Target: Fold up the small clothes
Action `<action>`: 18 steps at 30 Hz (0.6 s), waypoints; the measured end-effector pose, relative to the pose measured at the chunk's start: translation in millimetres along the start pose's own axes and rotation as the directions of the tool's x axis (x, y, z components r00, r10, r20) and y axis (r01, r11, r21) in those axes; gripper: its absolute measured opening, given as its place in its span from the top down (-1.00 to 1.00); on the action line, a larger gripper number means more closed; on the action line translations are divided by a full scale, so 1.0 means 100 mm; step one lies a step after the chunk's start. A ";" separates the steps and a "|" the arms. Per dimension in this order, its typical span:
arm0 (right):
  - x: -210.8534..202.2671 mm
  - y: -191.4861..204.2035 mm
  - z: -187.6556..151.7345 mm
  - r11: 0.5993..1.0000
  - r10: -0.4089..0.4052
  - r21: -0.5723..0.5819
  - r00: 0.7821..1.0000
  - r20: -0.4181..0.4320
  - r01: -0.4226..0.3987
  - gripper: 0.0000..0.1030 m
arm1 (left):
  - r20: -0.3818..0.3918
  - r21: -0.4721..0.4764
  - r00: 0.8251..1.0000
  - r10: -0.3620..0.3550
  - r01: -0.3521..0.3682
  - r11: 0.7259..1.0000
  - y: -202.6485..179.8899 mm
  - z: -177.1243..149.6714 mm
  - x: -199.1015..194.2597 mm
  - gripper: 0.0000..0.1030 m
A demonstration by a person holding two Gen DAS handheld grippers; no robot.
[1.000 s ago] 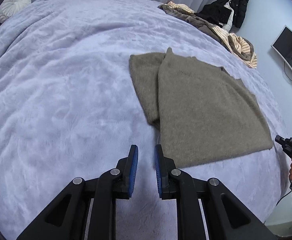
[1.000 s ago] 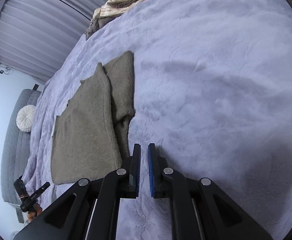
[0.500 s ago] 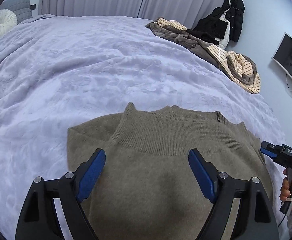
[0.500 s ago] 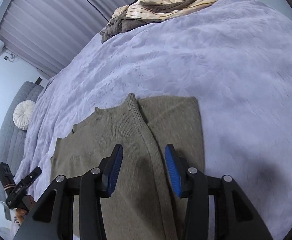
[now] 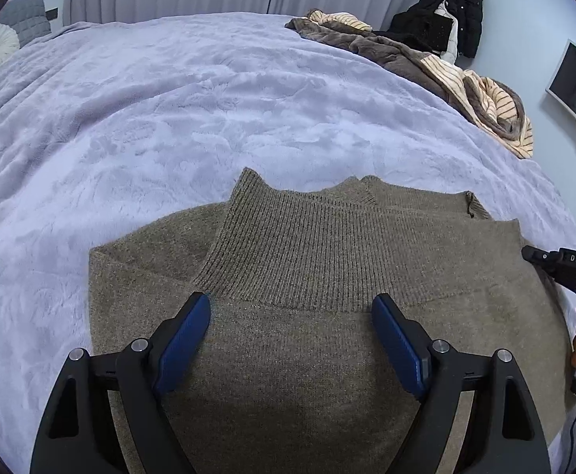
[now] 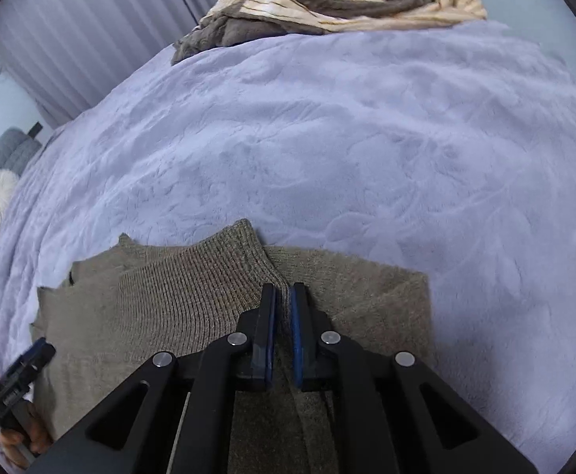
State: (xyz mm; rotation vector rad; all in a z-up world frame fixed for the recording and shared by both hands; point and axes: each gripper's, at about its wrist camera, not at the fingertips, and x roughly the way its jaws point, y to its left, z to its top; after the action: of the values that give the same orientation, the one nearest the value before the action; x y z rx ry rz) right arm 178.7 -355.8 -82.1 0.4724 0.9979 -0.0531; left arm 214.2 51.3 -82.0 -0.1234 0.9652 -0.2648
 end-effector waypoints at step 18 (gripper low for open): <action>-0.49 0.07 -0.57 0.998 0.017 -0.053 0.999 0.028 -0.015 0.81 | -0.043 -0.081 0.989 0.139 -0.143 0.987 0.39 -0.12 -0.28 -0.65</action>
State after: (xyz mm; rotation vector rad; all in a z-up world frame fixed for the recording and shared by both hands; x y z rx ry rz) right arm 108.3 -334.2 -65.3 0.4298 0.9648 -0.0190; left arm 195.9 96.7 -74.9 -0.1264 1.0170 -0.0967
